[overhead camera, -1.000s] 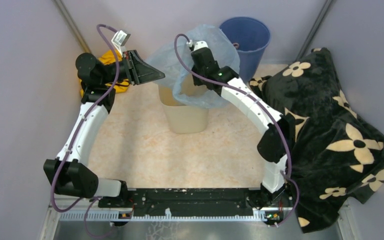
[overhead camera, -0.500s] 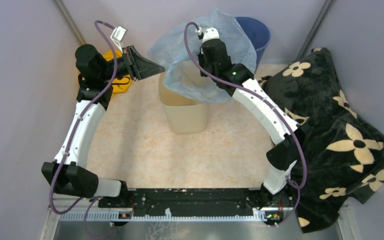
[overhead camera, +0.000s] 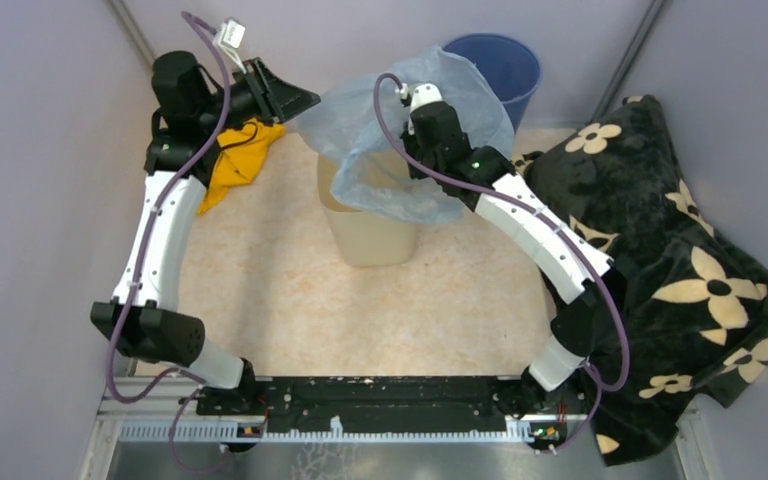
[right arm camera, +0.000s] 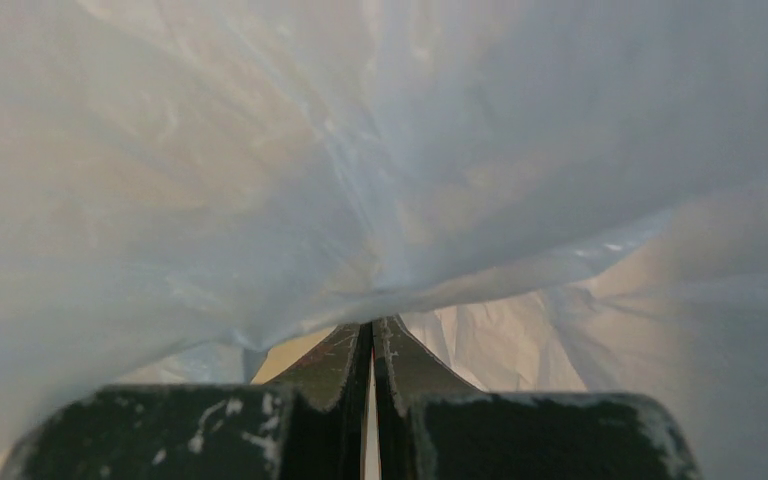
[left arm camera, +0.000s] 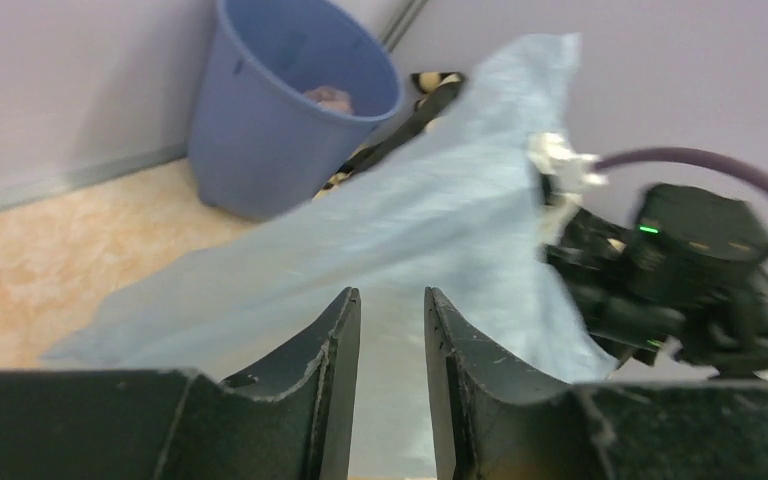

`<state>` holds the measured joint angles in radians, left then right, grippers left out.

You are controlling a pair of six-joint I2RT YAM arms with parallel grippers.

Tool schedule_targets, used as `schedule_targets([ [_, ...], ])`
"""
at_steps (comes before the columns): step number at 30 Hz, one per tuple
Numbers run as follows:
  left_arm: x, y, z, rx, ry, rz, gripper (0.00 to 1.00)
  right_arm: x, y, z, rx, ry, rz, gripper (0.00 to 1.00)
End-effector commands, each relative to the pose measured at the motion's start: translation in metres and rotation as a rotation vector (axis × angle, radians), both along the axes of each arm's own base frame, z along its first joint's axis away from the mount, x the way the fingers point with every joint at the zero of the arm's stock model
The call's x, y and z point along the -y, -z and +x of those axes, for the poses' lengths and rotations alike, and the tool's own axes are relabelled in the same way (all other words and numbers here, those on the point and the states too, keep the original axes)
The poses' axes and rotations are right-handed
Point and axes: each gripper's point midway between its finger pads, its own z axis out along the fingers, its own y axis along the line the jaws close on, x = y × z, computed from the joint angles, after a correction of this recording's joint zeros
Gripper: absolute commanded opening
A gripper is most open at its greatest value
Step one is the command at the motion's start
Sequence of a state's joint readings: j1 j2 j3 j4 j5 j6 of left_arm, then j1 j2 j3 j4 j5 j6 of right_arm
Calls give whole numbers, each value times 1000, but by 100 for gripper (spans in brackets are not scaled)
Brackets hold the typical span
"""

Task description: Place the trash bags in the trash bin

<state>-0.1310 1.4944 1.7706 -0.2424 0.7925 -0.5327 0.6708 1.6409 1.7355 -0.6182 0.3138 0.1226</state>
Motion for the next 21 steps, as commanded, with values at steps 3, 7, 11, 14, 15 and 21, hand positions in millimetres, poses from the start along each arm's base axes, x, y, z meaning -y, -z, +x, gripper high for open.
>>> schedule_targets([
  [3, -7, 79, 56, -224, -103, 51, 37, 8, -44, -15, 88, -27, 86, 0],
  [7, -2, 106, 57, -296, -68, 50, 36, 9, -48, -18, 91, -35, 88, 0],
  [11, 5, 115, 43, -313, -16, 44, 38, 7, -51, -19, 93, -47, 94, 0],
  [14, 19, 116, 28, -315, 52, 36, 38, 2, -52, -20, 89, -65, 110, 0],
  [15, 27, 114, 22, -310, 78, 36, 38, 1, -53, -20, 88, -70, 114, 0],
  [21, 53, 86, -2, -249, 167, 19, 38, -2, -47, -19, 76, -74, 119, 0],
])
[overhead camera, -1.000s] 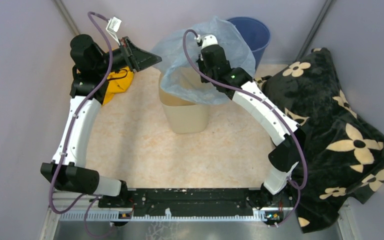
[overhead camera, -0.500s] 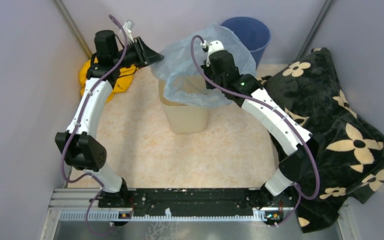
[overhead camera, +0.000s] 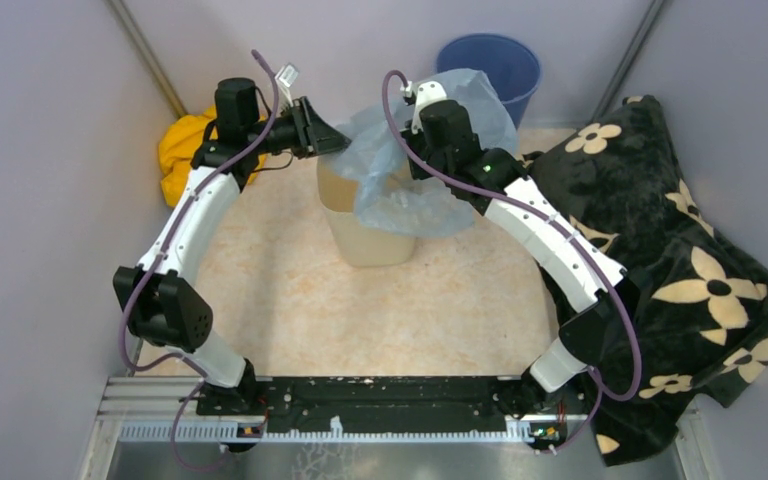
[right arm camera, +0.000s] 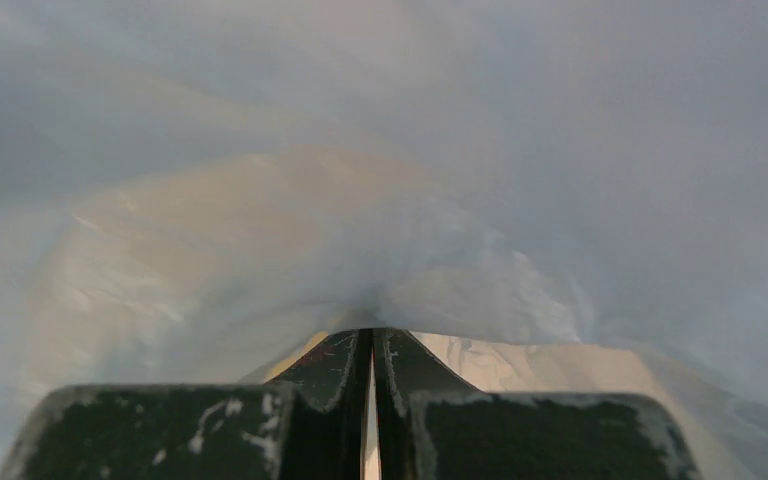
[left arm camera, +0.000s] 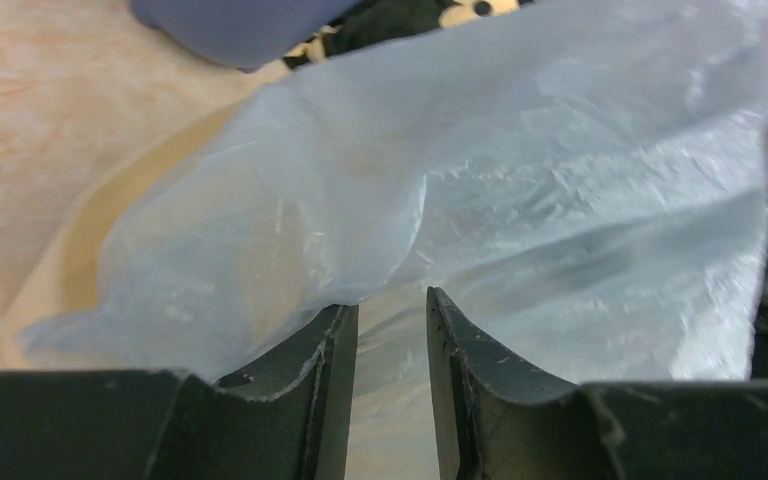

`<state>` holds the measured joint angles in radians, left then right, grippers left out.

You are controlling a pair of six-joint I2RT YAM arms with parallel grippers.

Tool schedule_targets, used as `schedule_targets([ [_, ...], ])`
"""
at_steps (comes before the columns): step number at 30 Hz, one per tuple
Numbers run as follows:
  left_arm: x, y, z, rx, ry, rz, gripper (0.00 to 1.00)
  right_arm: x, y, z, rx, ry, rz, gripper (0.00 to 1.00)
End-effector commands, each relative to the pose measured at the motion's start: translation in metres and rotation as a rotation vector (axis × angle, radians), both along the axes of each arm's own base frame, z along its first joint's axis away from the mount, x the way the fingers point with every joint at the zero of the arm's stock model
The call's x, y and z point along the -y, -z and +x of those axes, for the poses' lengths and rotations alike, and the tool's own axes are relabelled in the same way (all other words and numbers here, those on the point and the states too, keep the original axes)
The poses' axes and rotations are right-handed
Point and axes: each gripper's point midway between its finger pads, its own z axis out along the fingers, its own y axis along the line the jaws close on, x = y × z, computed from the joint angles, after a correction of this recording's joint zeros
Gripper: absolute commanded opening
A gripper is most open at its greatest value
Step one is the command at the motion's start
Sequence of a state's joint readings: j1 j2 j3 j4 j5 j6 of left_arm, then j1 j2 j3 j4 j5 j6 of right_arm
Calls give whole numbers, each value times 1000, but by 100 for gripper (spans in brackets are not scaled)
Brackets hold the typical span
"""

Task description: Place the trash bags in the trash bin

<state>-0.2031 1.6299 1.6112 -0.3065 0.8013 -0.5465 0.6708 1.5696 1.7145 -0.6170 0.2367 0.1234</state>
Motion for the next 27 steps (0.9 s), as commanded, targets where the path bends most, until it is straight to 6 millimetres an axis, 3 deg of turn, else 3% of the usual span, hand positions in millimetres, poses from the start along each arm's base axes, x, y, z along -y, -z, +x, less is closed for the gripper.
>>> schedule_targets([
  [1, 21, -50, -30, 121, 97, -57, 38, 0, -25, -1, 55, -4, 59, 0],
  [5, 39, -52, -43, 121, 146, -64, 38, -2, -25, 0, 56, -9, 68, 0],
  [16, 72, -10, -66, 39, 205, -53, 38, -8, -30, 2, 59, -23, 89, 0],
  [21, 77, 10, -66, 6, 202, -36, 37, -11, -33, 3, 60, -31, 98, 0],
  [27, 69, 43, -70, -40, 171, 7, 37, -17, -31, 4, 42, -55, 94, 0],
])
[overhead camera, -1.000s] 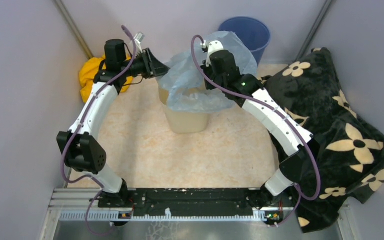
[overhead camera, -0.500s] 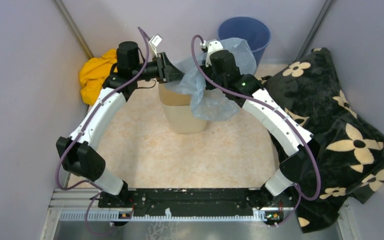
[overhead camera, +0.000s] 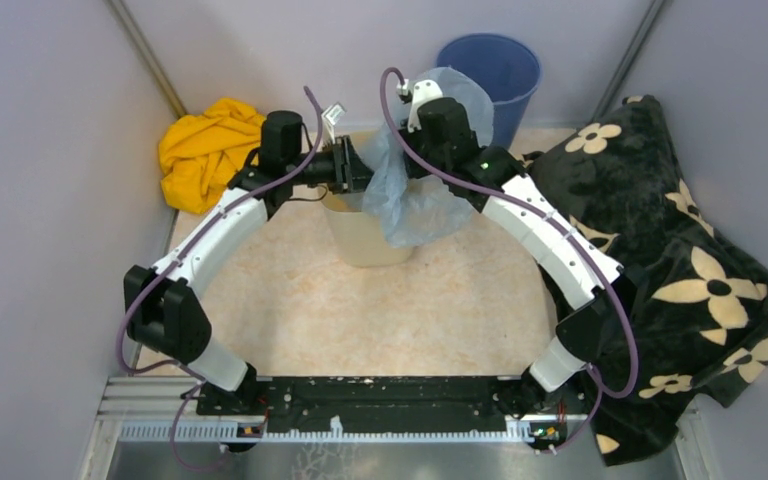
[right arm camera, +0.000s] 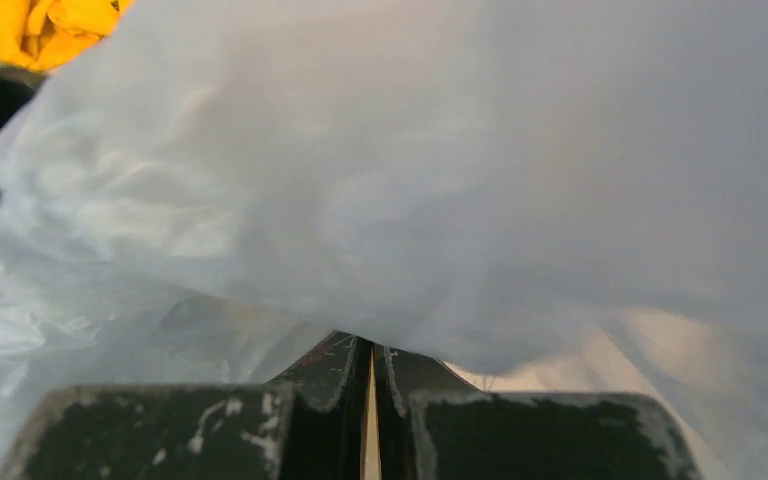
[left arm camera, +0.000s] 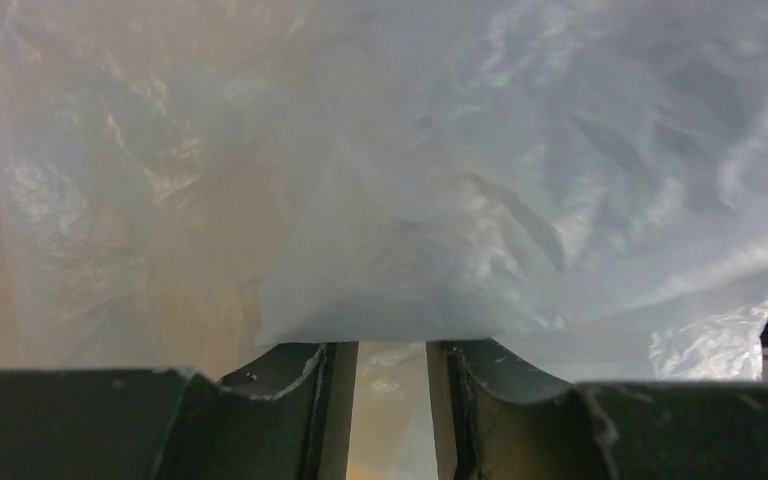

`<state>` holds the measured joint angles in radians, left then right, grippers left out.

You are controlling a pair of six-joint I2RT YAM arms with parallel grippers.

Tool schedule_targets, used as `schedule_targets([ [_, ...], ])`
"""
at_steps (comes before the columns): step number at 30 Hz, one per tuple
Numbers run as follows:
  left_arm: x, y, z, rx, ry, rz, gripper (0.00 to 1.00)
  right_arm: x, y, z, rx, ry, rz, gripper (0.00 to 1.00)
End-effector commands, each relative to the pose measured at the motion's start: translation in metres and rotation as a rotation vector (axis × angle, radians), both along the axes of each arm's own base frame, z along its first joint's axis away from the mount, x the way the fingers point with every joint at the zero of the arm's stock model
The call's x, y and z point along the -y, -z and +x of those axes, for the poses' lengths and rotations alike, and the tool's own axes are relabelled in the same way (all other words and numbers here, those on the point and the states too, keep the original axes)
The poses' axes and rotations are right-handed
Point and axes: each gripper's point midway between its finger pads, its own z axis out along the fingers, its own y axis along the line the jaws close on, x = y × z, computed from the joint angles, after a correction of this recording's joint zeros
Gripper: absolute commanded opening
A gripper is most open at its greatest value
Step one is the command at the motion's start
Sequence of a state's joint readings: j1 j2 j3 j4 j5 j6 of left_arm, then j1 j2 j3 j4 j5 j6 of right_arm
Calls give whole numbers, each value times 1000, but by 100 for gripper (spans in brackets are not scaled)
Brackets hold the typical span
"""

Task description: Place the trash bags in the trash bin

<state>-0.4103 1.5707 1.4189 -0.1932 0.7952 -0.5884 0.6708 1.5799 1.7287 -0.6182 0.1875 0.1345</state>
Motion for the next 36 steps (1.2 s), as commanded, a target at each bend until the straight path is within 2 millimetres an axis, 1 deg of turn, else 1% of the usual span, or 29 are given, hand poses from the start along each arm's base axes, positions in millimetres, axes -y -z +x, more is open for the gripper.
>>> schedule_targets([
  [1, -5, 12, -5, 11, -23, 23, 37, -9, -30, 6, 53, -20, 65, 0],
  [5, -16, 31, -6, 4, -72, 82, 37, -16, -22, 6, 21, -50, 60, 0],
  [7, -20, 32, -7, 10, -90, 101, 37, -20, -19, 6, 11, -65, 60, 0],
  [9, -27, 25, -7, 30, -115, 112, 37, -24, -16, 5, -3, -82, 62, 0],
  [12, -47, 6, -2, 70, -198, 132, 39, -31, -8, 4, -31, -108, 54, 0],
  [14, -60, -9, -1, 105, -250, 141, 44, -34, -5, 3, -39, -117, 48, 0],
  [15, -66, -16, -2, 123, -276, 151, 49, -35, -3, 3, -44, -118, 47, 0],
  [16, -71, -20, -1, 137, -300, 165, 51, -37, -1, 2, -49, -122, 45, 0],
  [19, -81, -20, 3, 144, -342, 207, 62, -41, 5, 0, -65, -133, 38, 0],
  [21, -81, -13, 3, 128, -336, 215, 65, -44, 10, 0, -76, -138, 30, 0],
  [23, -82, -8, 4, 113, -336, 224, 63, -47, 14, -2, -85, -146, 21, 0],
  [26, -88, -12, 5, 130, -374, 231, 61, -52, 15, -6, -89, -161, 3, 0],
  [30, -104, -32, 5, 186, -461, 234, 58, -62, 15, -10, -94, -190, -26, 0],
  [34, -116, -54, 0, 236, -511, 234, 58, -78, 15, -17, -85, -231, -59, 0],
  [36, -120, -62, -3, 251, -529, 240, 58, -87, 19, -20, -97, -255, -72, 0],
])
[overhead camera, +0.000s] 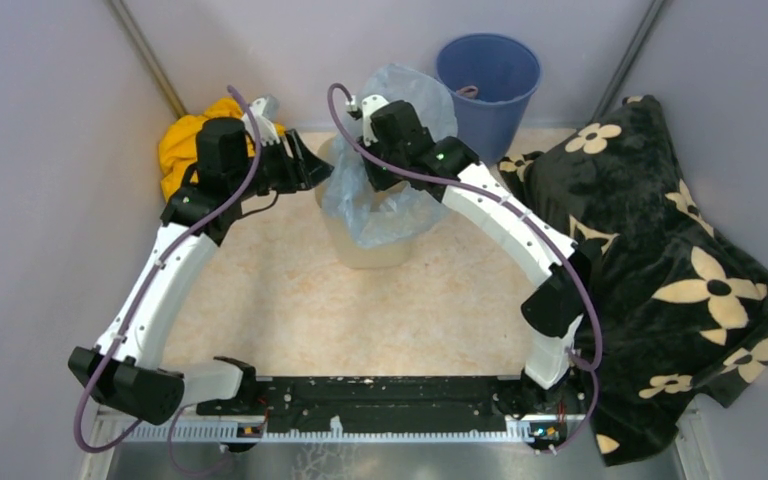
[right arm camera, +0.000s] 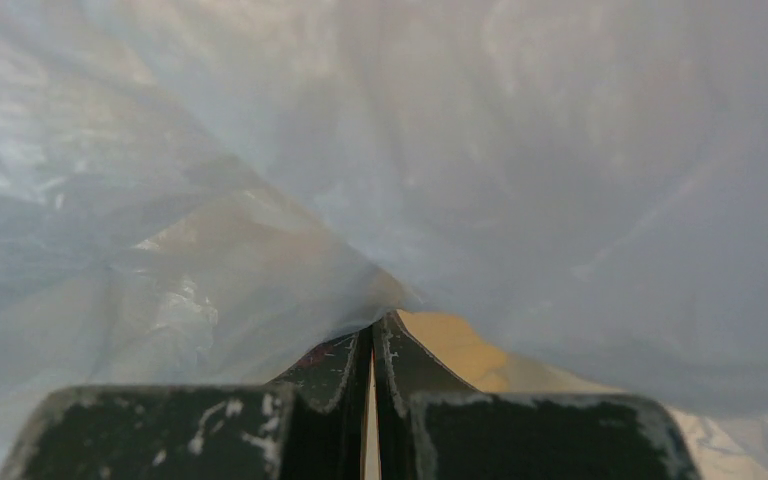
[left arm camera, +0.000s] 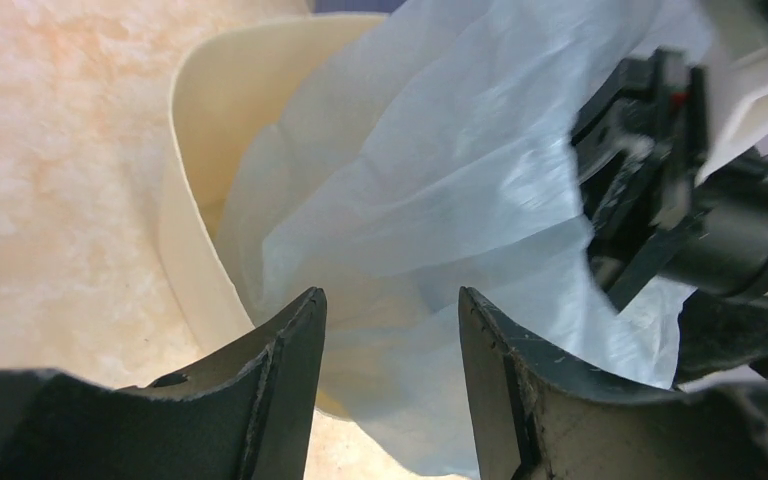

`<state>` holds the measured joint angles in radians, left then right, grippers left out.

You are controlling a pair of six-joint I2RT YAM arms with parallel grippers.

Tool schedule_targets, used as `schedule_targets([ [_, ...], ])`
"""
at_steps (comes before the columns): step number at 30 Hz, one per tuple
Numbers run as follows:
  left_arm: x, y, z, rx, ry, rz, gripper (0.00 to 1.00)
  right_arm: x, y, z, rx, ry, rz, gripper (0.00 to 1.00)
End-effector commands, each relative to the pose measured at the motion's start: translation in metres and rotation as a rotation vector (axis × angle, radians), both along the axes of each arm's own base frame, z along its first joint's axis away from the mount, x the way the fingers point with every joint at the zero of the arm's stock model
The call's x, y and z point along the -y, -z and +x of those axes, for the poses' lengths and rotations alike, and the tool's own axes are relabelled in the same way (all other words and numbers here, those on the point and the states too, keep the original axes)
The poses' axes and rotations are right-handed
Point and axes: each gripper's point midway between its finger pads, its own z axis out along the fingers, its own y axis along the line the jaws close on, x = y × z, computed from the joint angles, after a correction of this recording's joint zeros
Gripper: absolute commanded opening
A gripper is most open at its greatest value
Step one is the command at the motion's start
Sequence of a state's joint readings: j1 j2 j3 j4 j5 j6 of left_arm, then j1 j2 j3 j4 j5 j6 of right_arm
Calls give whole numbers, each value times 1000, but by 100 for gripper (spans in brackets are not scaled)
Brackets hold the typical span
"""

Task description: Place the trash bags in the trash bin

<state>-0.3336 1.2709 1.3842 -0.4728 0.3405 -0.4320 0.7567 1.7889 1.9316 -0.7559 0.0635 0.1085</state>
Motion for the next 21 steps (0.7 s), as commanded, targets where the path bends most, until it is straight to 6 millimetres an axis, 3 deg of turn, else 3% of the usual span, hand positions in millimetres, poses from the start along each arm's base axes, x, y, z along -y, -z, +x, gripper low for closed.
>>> schedule_targets([
  [1, -18, -39, -6, 99, -69, 17, 58, -20, -15, -6, 35, -49, -12, 0],
  [7, -25, -64, -15, 154, -89, 4, 57, -22, 18, 4, -30, -23, -105, 0],
  [12, -15, -76, -24, 171, -24, -38, 55, -26, 34, 8, -47, -20, -121, 0],
  [17, 10, -72, -38, 135, 141, -97, 48, -31, 21, 7, -33, -32, -71, 0],
  [21, 15, -61, -44, 111, 183, -115, 46, -32, -1, 4, -16, -36, -31, 2],
])
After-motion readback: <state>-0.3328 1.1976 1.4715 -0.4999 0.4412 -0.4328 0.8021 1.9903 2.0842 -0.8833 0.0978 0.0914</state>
